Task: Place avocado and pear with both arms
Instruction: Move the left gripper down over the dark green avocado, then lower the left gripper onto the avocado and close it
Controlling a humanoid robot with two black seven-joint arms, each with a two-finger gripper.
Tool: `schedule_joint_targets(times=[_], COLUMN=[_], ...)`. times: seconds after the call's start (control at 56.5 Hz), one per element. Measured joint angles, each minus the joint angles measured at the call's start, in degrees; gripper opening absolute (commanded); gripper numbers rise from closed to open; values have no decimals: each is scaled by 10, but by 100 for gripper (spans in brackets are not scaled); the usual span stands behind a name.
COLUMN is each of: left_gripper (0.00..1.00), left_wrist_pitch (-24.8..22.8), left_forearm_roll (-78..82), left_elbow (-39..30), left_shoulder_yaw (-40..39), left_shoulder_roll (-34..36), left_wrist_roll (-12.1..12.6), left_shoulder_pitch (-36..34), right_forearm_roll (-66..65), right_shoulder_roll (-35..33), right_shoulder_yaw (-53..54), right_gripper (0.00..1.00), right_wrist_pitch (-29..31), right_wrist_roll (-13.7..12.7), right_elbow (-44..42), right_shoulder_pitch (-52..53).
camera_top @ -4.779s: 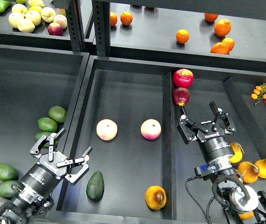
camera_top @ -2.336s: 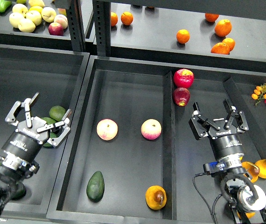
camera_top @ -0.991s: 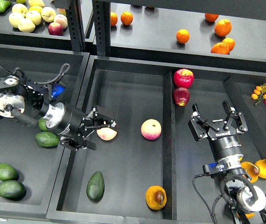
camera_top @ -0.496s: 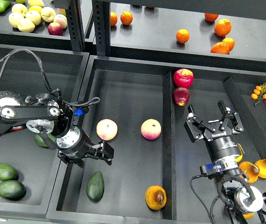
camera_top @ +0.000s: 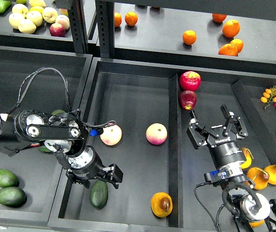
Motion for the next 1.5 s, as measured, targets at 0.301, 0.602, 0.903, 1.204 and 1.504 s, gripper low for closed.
schedule_joint_targets(times=[0.301, 0.602, 0.903, 1.204, 1.504], left_gripper=[99, 99, 99, 99, 99], left_wrist_pitch=[0, 0, 0, 0, 0], left_forearm_roll=[-9, -10, -7, -5, 3], left_elbow=[31, 52, 79, 110, 128], left_shoulder_yaw=[3, 8, 16, 16, 19], left_shoulder_roll=[-35, -52, -56, -75, -79], left_wrist_roll=[0, 0, 0, 0, 0], left_shoulder_pitch=[10, 31, 44, 55, 62], right_forearm_roll=[0, 0, 0, 0, 0], right_shoulder_roll=[0, 0, 0, 0, 0], right_shoulder_yaw=[-5, -5, -4, -4, -4], right_gripper=[100, 100, 100, 100, 100], right_wrist_pitch=[0, 0, 0, 0, 0], right_wrist_roll=[0, 0, 0, 0, 0], right_elbow=[0, 0, -1, -1, -2], right_shoulder_pitch=[0, 0, 0, 0, 0])
